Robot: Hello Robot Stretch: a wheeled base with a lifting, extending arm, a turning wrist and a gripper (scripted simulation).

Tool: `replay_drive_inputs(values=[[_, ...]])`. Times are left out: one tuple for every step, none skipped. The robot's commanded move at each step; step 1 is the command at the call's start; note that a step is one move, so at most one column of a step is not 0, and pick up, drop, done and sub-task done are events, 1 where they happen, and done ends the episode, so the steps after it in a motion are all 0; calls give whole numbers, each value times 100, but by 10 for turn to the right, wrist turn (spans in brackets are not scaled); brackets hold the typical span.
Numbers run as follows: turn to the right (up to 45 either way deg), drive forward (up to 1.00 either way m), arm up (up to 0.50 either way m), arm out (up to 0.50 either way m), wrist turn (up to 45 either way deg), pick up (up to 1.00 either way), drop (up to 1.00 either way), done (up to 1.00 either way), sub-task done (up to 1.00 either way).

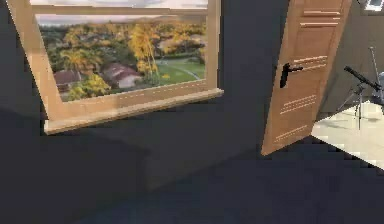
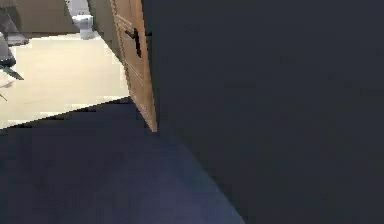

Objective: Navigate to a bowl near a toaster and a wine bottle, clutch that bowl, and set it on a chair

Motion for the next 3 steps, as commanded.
replay_drive_inputs(values=[[-450, 0, 0, 0, 0, 0, 0, 0, 0], [-450, 0, 0, 0, 0, 0, 0, 0, 0], [-390, 0, 0, 0, 0, 0, 0, 0, 0]])
